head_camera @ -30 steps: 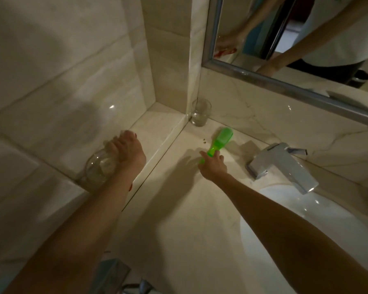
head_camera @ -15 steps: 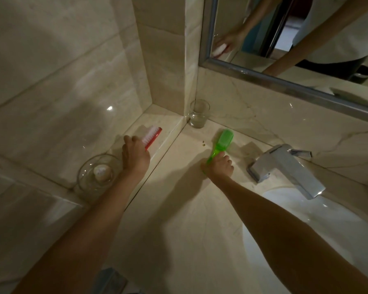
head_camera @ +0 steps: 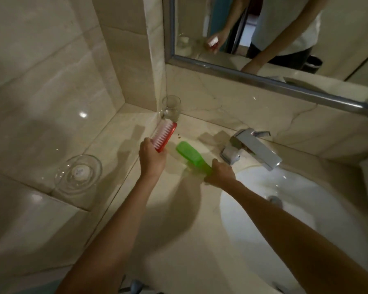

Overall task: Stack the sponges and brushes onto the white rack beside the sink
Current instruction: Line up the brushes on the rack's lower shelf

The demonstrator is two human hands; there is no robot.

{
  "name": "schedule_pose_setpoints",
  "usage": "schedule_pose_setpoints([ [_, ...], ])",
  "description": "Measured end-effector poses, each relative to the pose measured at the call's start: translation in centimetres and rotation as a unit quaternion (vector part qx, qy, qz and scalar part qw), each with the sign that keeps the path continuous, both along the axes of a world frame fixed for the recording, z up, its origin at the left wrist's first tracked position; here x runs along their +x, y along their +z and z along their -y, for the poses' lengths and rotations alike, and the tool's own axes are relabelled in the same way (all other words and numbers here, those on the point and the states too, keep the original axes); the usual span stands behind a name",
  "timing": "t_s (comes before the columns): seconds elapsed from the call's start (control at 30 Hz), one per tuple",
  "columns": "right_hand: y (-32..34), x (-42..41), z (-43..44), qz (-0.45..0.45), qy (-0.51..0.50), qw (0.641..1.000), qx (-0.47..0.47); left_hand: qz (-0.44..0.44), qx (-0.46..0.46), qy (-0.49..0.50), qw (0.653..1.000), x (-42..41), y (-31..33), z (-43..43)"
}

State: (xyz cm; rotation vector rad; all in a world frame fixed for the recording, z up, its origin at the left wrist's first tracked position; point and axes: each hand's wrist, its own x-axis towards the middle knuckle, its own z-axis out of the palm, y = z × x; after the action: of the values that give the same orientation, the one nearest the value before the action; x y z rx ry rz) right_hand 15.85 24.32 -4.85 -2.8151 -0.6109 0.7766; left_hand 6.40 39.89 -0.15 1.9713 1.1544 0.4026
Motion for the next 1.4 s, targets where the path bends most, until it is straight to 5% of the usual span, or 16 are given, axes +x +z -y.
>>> schedule_pose_setpoints([
  [0.2,4.4,-1.2,7.8,0.151,0.07,0.986,0.028,-0.036,-0.078,-0.168,0.982,0.8,1.3,6.4],
  [0.33,6.7,-1.0,13.5,0.227,0.056,0.972,0.018,-0.028,-0.254,-0.34,0.905,0.9,2.1,12.5],
  [0.5,8.4,-0.3,21.3,0.265,0.049,0.963,-0.004,-0.027,-0.266,-0.447,0.853,1.8,3.2,21.1],
  [0.6,8.5,-0.2,26.3,0.273,0.042,0.957,0.088,-0.012,-0.218,-0.458,0.862,2.5,3.5,25.6],
  [0.73,7.9,-0.8,32.5,0.279,-0.075,0.921,0.262,0.035,-0.273,-0.422,0.864,3.3,3.8,31.7],
  [0.87,8.7,-1.1,38.8,0.04,-0.275,0.833,0.479,0.039,-0.272,-0.434,0.858,4.8,4.3,37.8],
  [1.03,7.2,-0.3,47.8,-0.175,-0.239,0.835,0.463,0.042,-0.285,-0.456,0.842,7.7,4.4,46.1],
  [1.23,5.4,1.4,54.9,-0.205,-0.24,0.831,0.458,0.021,-0.247,-0.517,0.819,9.7,3.8,53.5],
  [1.4,4.9,2.9,57.4,-0.203,-0.29,0.803,0.479,0.015,-0.242,-0.466,0.851,12.0,3.4,55.9],
])
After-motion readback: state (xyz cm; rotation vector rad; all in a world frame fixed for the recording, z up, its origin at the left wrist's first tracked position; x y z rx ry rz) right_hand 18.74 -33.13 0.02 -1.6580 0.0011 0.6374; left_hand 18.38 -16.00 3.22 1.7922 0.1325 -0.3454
